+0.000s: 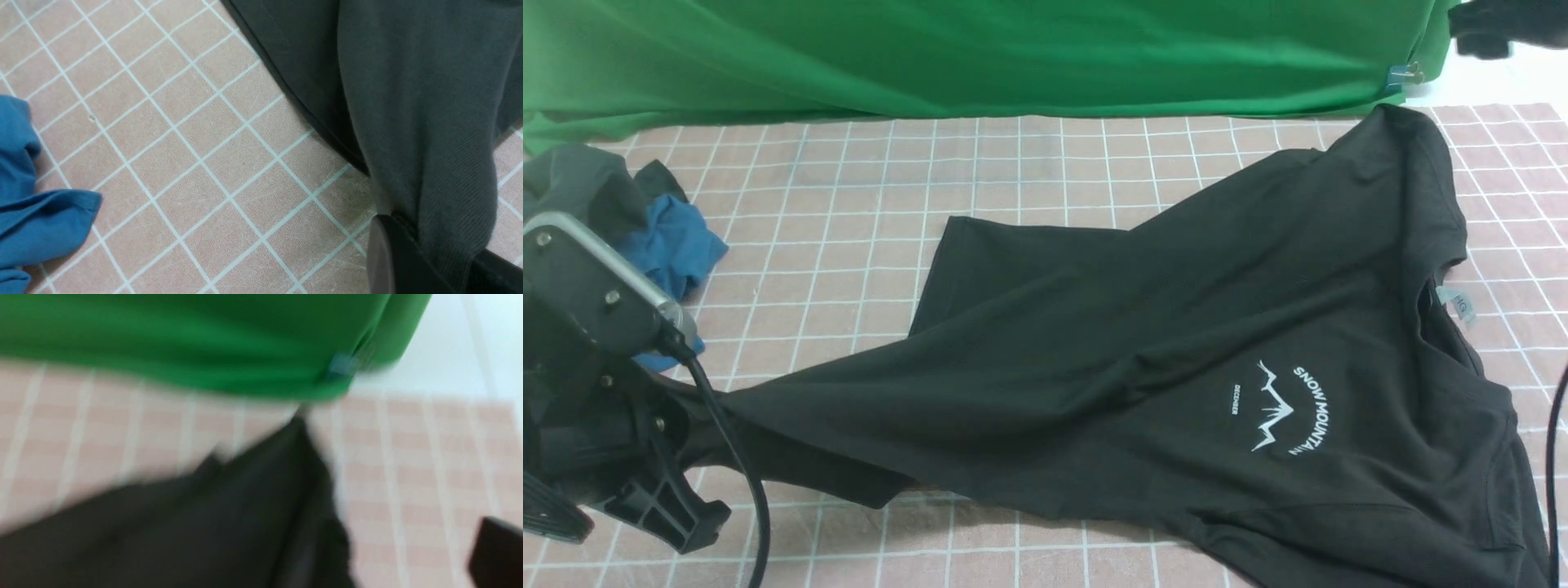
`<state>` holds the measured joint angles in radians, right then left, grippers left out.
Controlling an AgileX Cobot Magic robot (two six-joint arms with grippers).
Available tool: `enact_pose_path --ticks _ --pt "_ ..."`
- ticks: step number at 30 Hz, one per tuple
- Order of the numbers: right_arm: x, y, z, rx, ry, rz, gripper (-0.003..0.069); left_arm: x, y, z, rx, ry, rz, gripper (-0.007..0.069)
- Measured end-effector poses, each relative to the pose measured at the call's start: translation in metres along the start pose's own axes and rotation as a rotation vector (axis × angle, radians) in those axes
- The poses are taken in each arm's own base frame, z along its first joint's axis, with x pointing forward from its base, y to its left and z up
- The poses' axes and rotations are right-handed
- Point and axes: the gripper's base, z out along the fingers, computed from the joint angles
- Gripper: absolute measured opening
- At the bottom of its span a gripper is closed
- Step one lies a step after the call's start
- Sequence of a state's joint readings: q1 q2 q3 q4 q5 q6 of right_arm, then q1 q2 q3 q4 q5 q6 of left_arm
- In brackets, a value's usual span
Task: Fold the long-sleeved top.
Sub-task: Spread the long sleeves with your arms and place them on the tabletop
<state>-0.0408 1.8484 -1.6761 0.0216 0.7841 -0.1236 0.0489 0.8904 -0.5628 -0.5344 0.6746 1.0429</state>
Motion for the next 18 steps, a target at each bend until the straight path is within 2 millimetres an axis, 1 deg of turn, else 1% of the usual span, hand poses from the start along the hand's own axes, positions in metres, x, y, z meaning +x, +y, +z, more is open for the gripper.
enact_pose_path --ticks 1,2,3,4,5,6,7,8,9,10,11,13,14,15,16,18 --pt "0.002 0.0 -0.002 -0.001 0.01 0.0 0.039 0.0 0.0 0.0 0.0 0.0 0.0 0.0021" --pt "0.02 0.024 -0.017 -0.042 0.079 -0.038 0.0355 0.0 0.0 0.0 0.0 0.0 -0.002 0.0021" --pt "0.033 0.038 -0.024 -0.067 0.121 -0.065 0.0347 0.0 0.0 0.0 -0.002 -0.001 -0.005 0.0021" --pt "0.051 0.056 -0.032 -0.099 0.175 -0.101 0.0344 0.0 0.0 0.0 -0.002 -0.002 -0.009 0.0021" --pt "0.072 0.075 -0.04 -0.132 0.227 -0.143 0.0347 0.0 0.0 0.0 -0.002 -0.004 -0.017 0.0021" --pt "0.089 0.09 -0.049 -0.159 0.258 -0.183 0.0356 0.0 0.0 0.0 -0.001 -0.005 -0.025 0.0021" --pt "0.112 0.108 -0.055 -0.194 0.303 -0.245 0.0369 -0.001 0.0 0.0 -0.003 -0.008 -0.031 0.0021" --pt "0.146 0.13 -0.061 -0.241 0.362 -0.354 0.0389 -0.001 0.0 0.0 -0.005 -0.011 -0.037 0.0021" --pt "0.145 0.13 -0.063 -0.243 0.353 -0.358 0.0393 -0.001 0.0 0.0 -0.006 -0.012 -0.037 0.0021" --pt "0.181 0.149 -0.07 -0.284 0.394 -0.513 0.0428 -0.001 0.001 0.0 -0.009 -0.014 -0.044 0.0021" --pt "0.206 0.16 -0.072 -0.308 0.42 -0.617 0.0453 -0.001 0.001 0.0 -0.011 -0.015 -0.053 0.0021" --pt "0.234 0.17 -0.074 -0.324 0.445 -0.737 0.049 -0.001 0.001 0.0 -0.011 -0.015 -0.056 0.0021" --pt "0.251 0.176 -0.074 -0.334 0.458 -0.806 0.0512 -0.001 0.001 0.0 -0.011 -0.015 -0.058 0.0021" --pt "0.263 0.178 -0.072 -0.334 0.471 -0.851 0.0528 -0.001 0.001 0.0 -0.011 -0.015 -0.058 0.0021" --pt "0.272 0.18 -0.071 -0.335 0.482 -0.876 0.0533 -0.001 0.001 0.0 -0.011 -0.015 -0.058 0.0021" --pt "0.284 0.18 -0.065 -0.321 0.516 -0.899 0.0541 -0.001 0.001 0.0 -0.011 -0.015 -0.058 0.0021"
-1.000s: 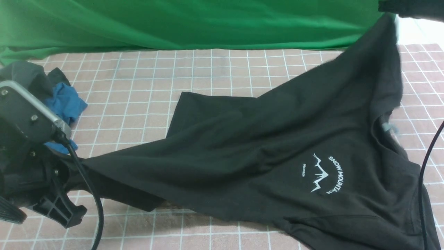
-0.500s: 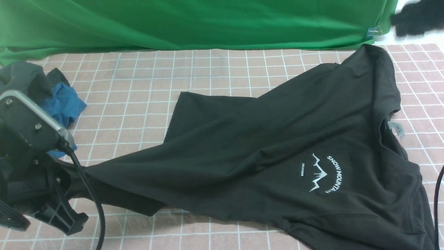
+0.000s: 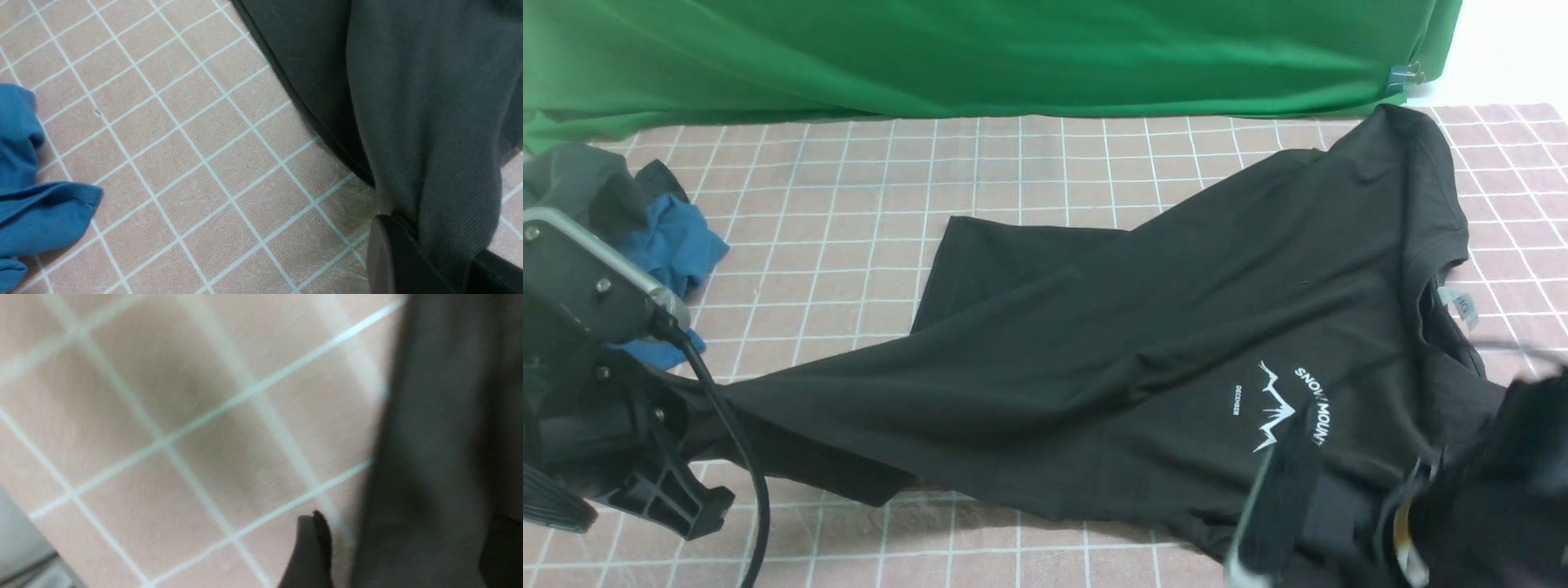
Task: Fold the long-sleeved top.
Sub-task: Spread the long sleeves with your arms and place them on the tabletop
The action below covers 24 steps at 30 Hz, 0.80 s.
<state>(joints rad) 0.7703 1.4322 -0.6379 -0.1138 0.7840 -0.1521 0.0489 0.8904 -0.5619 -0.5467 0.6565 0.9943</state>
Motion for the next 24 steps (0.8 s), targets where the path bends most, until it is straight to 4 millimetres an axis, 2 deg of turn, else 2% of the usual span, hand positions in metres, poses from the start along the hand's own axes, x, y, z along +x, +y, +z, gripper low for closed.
enact_pose_path --ticks 6,14,19,20,24 --pt "0.004 0.0 0.02 0.019 0.082 -0.025 0.0544 0.0 0.0 0.0 0.002 -0.004 -0.005 0.0021" --pt "0.004 -0.003 0.023 0.081 0.147 0.065 0.0544 -0.001 0.0 0.0 0.003 -0.006 -0.009 0.0021" --pt "0.007 -0.006 0.022 0.121 0.194 0.066 0.0447 -0.001 -0.001 0.0 0.006 -0.01 -0.015 0.0021" --pt "0.009 -0.008 0.022 0.136 0.22 0.055 0.0407 -0.001 -0.001 0.0 0.008 -0.013 -0.02 0.0021" --pt "0.011 -0.01 0.022 0.156 0.242 0.046 0.0377 -0.002 -0.001 0.0 0.013 -0.021 -0.033 0.0021"
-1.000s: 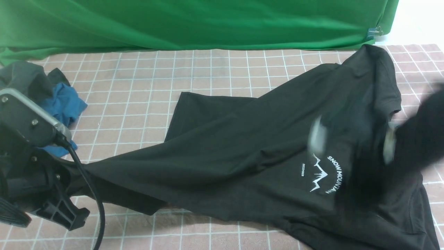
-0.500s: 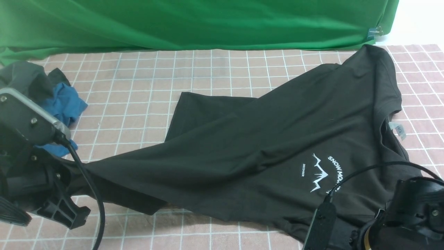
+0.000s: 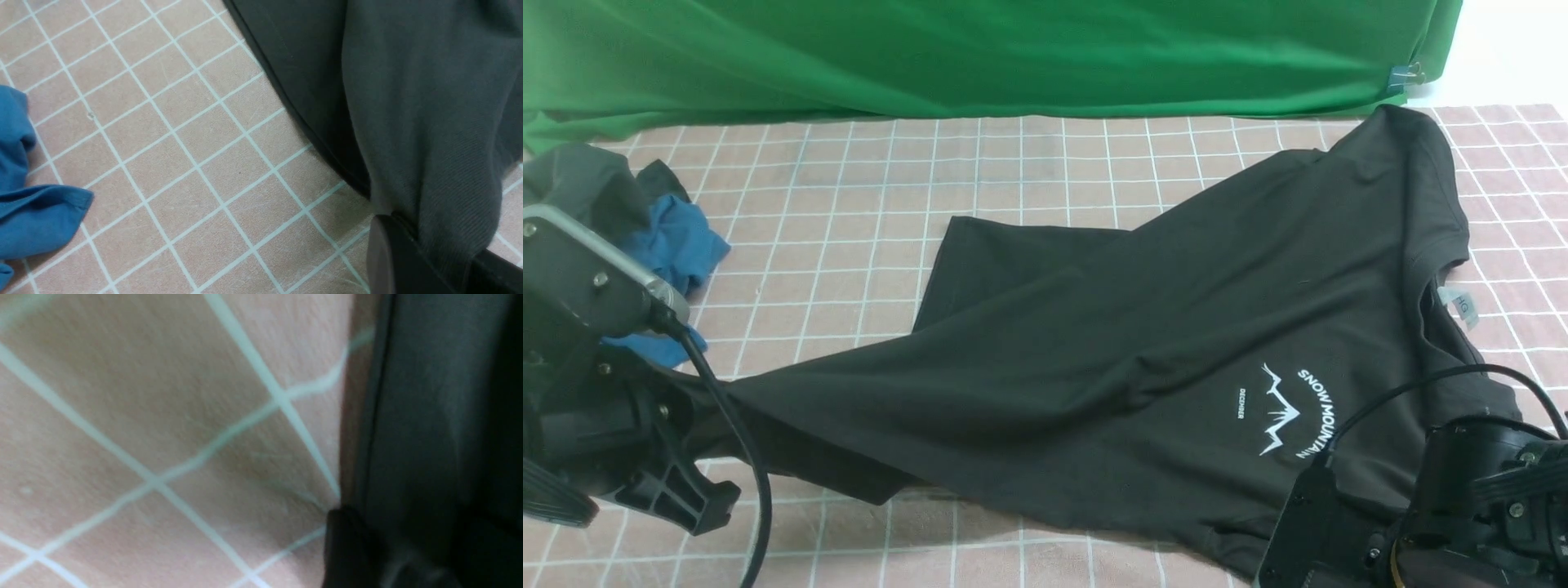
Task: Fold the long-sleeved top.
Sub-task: Spread the long sleeves with your arms and place them on the tabletop
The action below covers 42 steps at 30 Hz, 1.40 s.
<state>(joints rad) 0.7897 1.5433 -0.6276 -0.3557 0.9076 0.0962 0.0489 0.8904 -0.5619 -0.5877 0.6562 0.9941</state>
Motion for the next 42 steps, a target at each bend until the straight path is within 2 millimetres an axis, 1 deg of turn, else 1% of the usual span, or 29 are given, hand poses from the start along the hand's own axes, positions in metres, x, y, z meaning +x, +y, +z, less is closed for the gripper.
enact_pose_path --ticks 2,3,5,8,9,10,11,13,14,15,18,20,24,28,31,34,35,36,39,40,41,42 --pt "0.0 0.0 0.0 0.005 0.004 -0.004 0.0371 0.0 0.0 0.0 0.0 0.0 -0.001 0.0021" --pt "0.001 -0.001 0.001 0.015 0.013 -0.01 0.0354 0.0 0.0 0.0 0.001 -0.001 -0.002 0.0021" --pt "0.002 -0.002 0.002 0.024 0.032 -0.023 0.029 0.0 0.0 0.0 0.001 -0.002 -0.003 0.0021" --pt "0.005 -0.002 0.003 0.031 0.065 -0.029 0.012 0.0 0.0 0.0 0.002 -0.002 -0.003 0.0021" --pt "0.006 -0.003 0.002 0.03 0.075 -0.027 0.0102 0.0 0.0 0.0 0.002 -0.002 -0.003 0.0021" --pt "0.007 -0.003 -0.003 0.017 0.092 -0.013 0.0071 0.0 0.0 0.0 0.003 -0.001 -0.003 0.0021" --pt "0.008 -0.003 -0.009 -0.004 0.098 0.002 0.0064 0.0 0.0 0.0 0.004 -0.001 -0.003 0.0021" --pt "0.01 -0.001 -0.029 -0.08 0.083 0.038 0.006 0.0 0.0 0.0 0.004 0.0 -0.003 0.0021" --pt "0.01 -0.001 -0.03 -0.09 0.085 0.041 0.006 0.0 0.0 0.0 0.004 0.0 -0.003 0.0021" --pt "0.012 0.003 -0.054 -0.198 0.022 0.093 0.006 0.0 0.0 0.0 0.005 0.0 -0.003 0.0021" --pt "0.016 0.009 -0.083 -0.331 -0.086 0.156 0.006 0.0 0.0 0.0 0.005 0.0 -0.003 0.0021" --pt "0.021 0.011 -0.097 -0.397 -0.149 0.184 0.006 0.0 0.0 0.0 0.005 0.0 -0.003 0.0021" --pt "0.027 0.017 -0.108 -0.479 -0.186 0.208 0.006 0.0 0.0 0.0 0.004 0.002 -0.001 0.0021" --pt "0.027 0.022 -0.114 -0.553 -0.212 0.165 0.006 0.0 0.0 0.0 0.003 0.001 0.0 0.0021" --pt "0.025 0.018 -0.12 -0.524 -0.244 0.138 0.006 0.0 0.0 0.0 -0.003 -0.002 -0.001 0.0021" --pt "0.018 0.001 -0.134 -0.384 -0.3 0.115 0.006 0.0 0.0 0.0 -0.003 -0.002 -0.001 0.0021" --pt "0.014 -0.008 -0.14 -0.309 -0.322 0.098 0.006 0.0 0.0 0.0 -0.003 -0.002 -0.001 0.0021" --pt "0.01 -0.012 -0.142 -0.269 -0.328 0.081 0.006 0.0 0.0 0.0 -0.003 -0.002 -0.001 0.0021" --pt "-0.01 -0.036 -0.151 -0.07 -0.359 -0.009 0.006 0.0 0.0 0.0 -0.003 -0.002 -0.001 0.0021" --pt "-0.013 -0.037 -0.149 -0.06 -0.36 -0.018 0.006 0.0 0.0 0.0 -0.003 -0.002 -0.001 0.0021" --pt "-0.03 -0.052 -0.146 0.037 -0.387 -0.041 0.006 0.0 0.0 0.0 -0.003 -0.002 -0.001 0.0021" --pt "-0.032 -0.054 -0.146 0.046 -0.391 -0.043 0.006 0.0 0.0 0.0 -0.003 -0.002 -0.001 0.0021"
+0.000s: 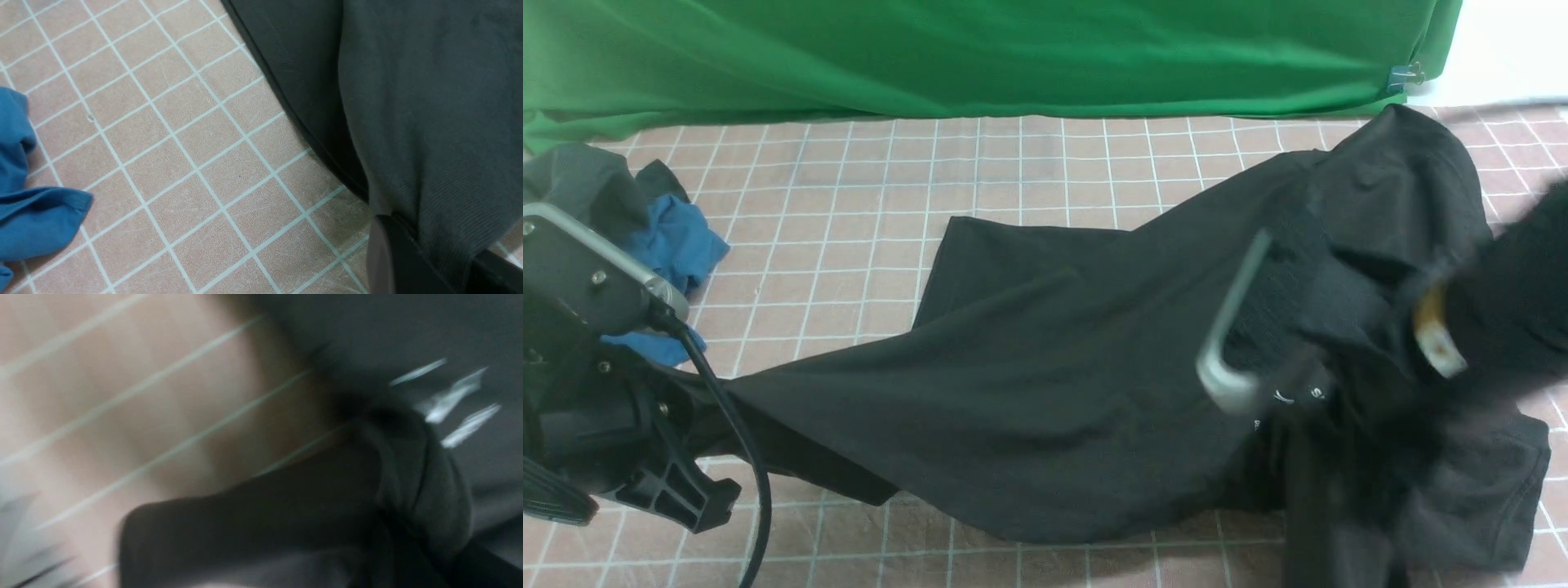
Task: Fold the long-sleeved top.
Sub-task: Spread the long sleeves with your arms and place them on the tabletop
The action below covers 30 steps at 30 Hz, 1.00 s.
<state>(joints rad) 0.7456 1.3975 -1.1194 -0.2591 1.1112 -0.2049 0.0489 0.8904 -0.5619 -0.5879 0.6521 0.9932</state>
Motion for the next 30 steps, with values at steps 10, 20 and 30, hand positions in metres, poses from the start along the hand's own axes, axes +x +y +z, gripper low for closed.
enact_pose_path --ticks 10,20,30 --pt "-0.019 -0.088 0.083 0.325 -0.063 0.077 0.0398 0.0 0.0 0.0 0.003 0.001 -0.002 0.0021" --pt "-0.01 -0.041 0.039 -0.089 -0.131 0.449 0.049 0.0 0.0 0.0 0.005 0.0 -0.003 0.0021" --pt "0.006 0.016 0.116 -0.305 0.019 0.497 0.0547 0.0 0.0 0.0 0.001 -0.002 -0.003 0.0021"
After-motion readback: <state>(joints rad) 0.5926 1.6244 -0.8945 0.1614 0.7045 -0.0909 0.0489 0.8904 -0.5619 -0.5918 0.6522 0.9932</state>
